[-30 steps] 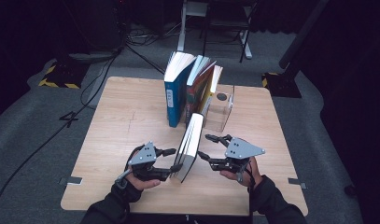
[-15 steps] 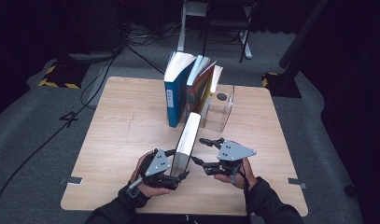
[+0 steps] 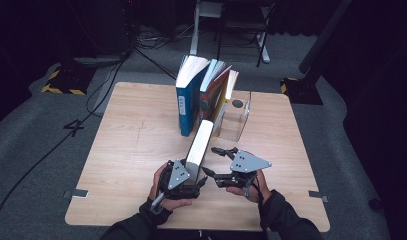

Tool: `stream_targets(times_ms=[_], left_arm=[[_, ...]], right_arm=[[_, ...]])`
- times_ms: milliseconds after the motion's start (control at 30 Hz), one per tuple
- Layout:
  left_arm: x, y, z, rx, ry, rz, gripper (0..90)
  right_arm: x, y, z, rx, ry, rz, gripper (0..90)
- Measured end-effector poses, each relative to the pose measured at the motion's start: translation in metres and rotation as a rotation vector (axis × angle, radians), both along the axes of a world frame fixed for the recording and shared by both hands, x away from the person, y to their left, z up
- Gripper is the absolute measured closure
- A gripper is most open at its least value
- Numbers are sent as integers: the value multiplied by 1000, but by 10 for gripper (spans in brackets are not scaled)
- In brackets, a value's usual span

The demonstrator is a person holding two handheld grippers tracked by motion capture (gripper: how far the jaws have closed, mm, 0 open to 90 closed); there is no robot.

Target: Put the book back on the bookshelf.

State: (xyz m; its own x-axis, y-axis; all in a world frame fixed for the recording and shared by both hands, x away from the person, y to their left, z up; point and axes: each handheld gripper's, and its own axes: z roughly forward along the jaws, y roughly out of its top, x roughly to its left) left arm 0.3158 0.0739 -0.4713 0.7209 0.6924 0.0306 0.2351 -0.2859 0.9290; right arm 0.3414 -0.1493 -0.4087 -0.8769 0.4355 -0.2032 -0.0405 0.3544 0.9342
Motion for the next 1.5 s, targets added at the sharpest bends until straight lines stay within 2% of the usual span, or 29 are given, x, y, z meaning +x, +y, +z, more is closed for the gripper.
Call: stream_targets(times_ms=[67,167,367,600,933,1267,1367,1500], left_arm=[[1,0,-1,-6,-4,11,231],[2,1,-1,-19,3,10,236],[3,5,-1,-15,13,-6,264],[5,14,-1,-21,20,-15,380],[11,24,1,-58,69,-22,423],[10,31,2,-60,90,-134,470],[9,32,3,-55,98,-190,468],[7,31,4,-50,112,-280,465]], right_arm=[[0,0,0,2,-2,-1,337],[0,1,-1,3,0,-3,337],[1,2,-2,-13,-5,-11,337],[5,-1,-5,-25,3,-21,330],[12,-11,-5,-26,5,-63,330],[18,-29,-4,-37,2,-102,318],[19,-38,-4,-43,12,-96,309],[17,-49,-5,-54,40,-56,302]])
